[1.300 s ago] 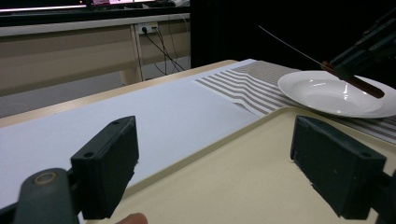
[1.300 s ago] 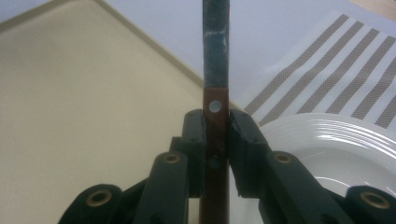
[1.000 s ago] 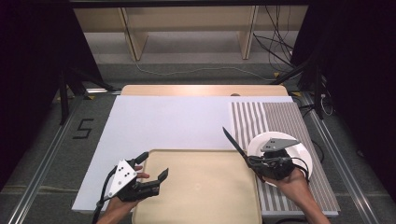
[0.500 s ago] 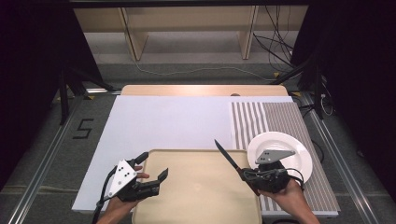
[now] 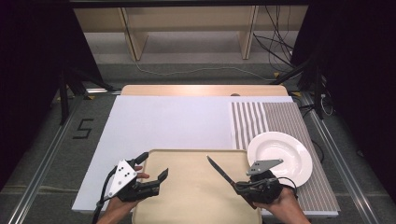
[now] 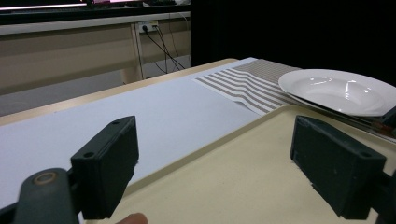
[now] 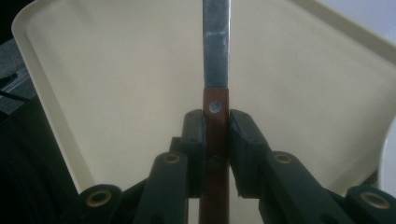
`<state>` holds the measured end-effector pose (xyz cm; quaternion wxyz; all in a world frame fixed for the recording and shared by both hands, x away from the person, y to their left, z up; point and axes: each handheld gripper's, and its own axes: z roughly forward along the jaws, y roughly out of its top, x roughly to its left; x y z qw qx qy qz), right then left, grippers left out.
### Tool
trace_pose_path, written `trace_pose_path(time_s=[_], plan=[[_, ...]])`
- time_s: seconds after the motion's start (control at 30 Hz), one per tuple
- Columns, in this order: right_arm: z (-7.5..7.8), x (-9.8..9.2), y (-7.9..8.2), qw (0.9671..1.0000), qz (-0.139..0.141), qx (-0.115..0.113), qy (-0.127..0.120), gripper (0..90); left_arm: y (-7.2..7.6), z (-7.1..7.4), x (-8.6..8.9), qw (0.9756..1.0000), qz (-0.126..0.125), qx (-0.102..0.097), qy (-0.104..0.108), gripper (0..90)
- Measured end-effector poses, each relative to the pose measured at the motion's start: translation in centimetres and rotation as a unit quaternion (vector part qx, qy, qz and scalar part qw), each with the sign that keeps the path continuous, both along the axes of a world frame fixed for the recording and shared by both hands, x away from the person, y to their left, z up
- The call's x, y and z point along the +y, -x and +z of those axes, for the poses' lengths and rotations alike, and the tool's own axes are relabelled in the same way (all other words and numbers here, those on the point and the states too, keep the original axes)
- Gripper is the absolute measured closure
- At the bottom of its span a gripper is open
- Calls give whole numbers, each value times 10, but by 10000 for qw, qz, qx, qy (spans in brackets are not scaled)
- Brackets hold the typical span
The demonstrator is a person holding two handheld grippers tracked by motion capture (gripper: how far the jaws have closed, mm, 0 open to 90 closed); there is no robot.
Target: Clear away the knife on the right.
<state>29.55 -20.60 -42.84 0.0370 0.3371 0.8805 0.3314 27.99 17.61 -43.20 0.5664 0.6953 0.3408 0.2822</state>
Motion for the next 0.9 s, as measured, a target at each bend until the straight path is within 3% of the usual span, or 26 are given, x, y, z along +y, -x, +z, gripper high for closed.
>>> trace_pose_path(time_s=[0.47, 0.57, 0.9], plan=[[-14, 11, 3, 9982, 27, 491, 351, 776, 0, 0, 0, 10000, -2, -2, -7, 151], [-20, 15, 5, 9965, 101, 653, 509, 776, 0, 0, 0, 10000, -1, 3, -10, 151], [-30, 21, 5, 9928, 184, 814, 859, 776, 0, 0, 0, 10000, -6, -1, -6, 150]])
